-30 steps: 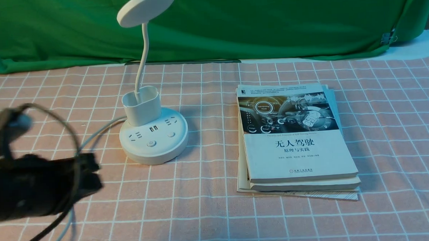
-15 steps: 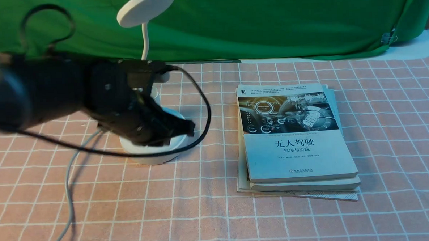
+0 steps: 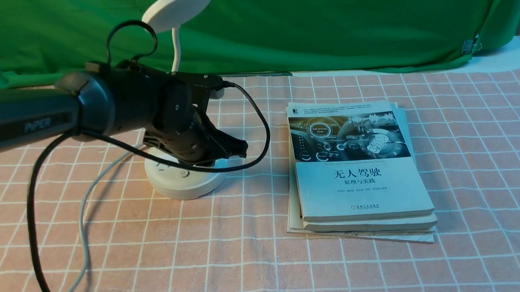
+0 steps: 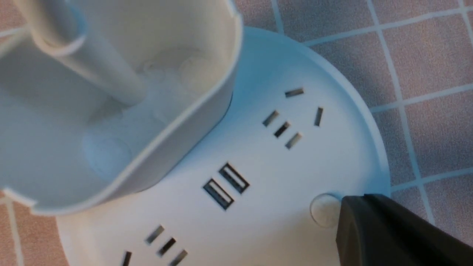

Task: Turn on the table lamp on the pink coffee tablecloth with your hand.
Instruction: 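Press the power button on the lamp base to turn the lamp on with the left gripper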

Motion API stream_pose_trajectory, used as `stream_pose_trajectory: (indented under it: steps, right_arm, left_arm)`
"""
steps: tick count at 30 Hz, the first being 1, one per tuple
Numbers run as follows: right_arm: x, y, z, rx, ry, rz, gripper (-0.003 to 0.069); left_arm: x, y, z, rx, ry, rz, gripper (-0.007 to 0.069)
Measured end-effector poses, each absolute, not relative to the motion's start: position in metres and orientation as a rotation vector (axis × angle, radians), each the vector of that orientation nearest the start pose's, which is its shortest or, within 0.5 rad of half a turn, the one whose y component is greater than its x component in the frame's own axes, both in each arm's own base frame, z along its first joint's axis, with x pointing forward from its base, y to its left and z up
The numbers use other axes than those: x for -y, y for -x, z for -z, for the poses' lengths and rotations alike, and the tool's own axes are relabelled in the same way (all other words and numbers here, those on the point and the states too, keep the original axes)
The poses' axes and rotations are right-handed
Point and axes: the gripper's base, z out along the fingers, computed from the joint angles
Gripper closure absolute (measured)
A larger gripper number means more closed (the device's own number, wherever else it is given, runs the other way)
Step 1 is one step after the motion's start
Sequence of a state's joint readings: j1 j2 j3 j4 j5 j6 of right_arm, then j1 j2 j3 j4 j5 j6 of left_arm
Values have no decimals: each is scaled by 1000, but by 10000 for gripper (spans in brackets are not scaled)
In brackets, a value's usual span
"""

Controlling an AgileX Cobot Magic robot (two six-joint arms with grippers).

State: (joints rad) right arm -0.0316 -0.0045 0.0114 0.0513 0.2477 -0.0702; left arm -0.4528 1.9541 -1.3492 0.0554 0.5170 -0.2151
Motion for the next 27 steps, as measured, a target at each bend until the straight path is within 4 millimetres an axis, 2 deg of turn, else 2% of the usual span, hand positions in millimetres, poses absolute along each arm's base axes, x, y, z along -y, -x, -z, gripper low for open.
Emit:
stream_pose_trajectory:
  steps: [8, 13, 27]
  right_arm:
    - [1, -55, -187, -1738, 0, 27, 422]
    - [1, -55, -187, -1738, 0, 27, 422]
    - [1, -55, -187, -1738, 0, 27, 421]
  left_arm:
    - [178, -379, -187, -2554, -347, 153, 622]
    - [177, -378, -178, -2576, -329, 146, 622]
    - [180, -380, -166, -2609, -246, 213, 622]
